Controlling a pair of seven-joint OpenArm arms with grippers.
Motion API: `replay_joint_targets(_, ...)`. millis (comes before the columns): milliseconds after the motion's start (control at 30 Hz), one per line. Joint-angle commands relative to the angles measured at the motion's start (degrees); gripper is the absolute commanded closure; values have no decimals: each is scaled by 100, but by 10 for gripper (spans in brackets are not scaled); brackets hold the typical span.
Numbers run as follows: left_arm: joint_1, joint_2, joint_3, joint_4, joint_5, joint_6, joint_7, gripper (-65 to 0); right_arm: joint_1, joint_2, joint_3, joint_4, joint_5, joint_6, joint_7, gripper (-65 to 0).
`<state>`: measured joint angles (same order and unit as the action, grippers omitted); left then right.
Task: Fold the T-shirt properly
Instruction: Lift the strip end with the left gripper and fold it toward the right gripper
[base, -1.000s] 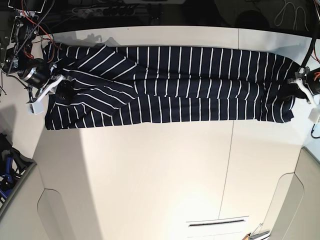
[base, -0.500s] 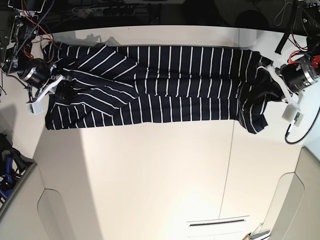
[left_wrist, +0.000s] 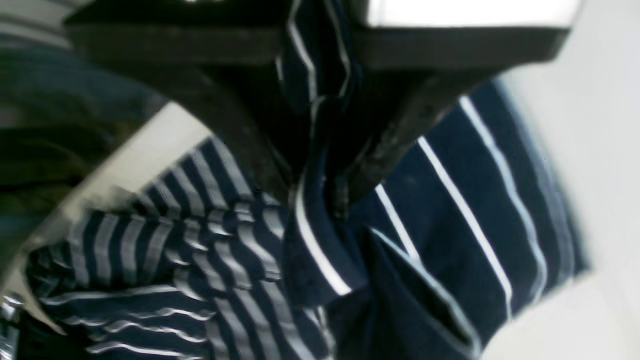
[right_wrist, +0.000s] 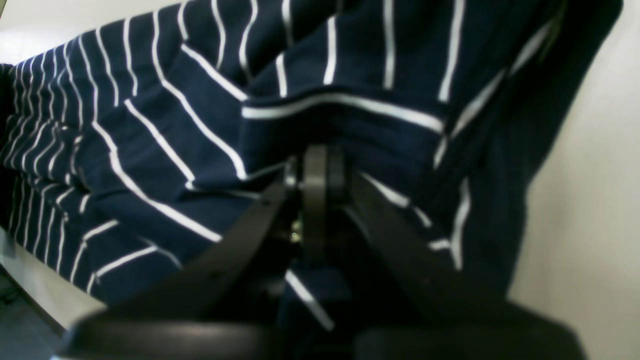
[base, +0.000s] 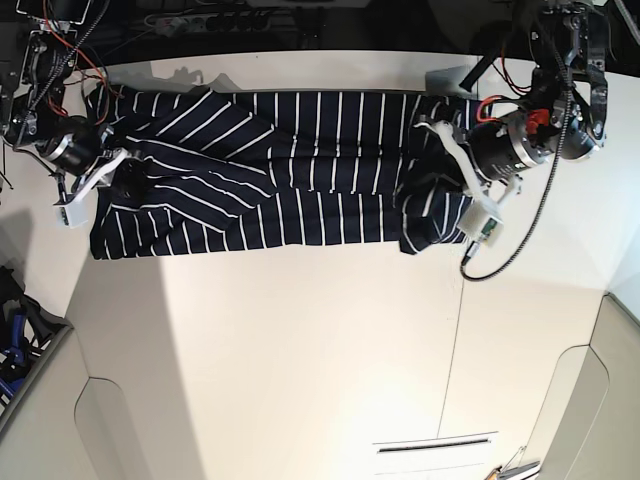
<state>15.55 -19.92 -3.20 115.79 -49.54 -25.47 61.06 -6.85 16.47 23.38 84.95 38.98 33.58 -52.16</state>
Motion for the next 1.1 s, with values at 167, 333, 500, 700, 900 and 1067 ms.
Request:
replay_joint_targets(167, -236, 518, 525, 59, 417, -22, -337, 0, 44, 83, 28, 85, 87, 9, 48, 0)
replay_joint_targets(333, -505, 890, 743, -254, 586, -22, -431, 0, 33, 83, 28, 85, 92, 9, 46, 0)
replay_joint_targets(500, -717, 1270, 743, -791, 588, -24, -470, 0, 31, 83, 28, 85, 90, 9, -31, 0)
replay_joint_targets(700, -730, 1655, 743, -1060, 592, -31, -474, 0, 33, 81, 28, 85, 111, 7, -39, 0)
replay_joint_targets(900, -728, 1738, 743, -1075, 566, -223, -723, -322, 33, 83, 28, 85, 109, 7, -57, -2)
replay_joint_targets(1067, -726, 1738, 901, -1075, 369, -243, -723, -331, 33, 83, 28, 85, 109, 9, -55, -255)
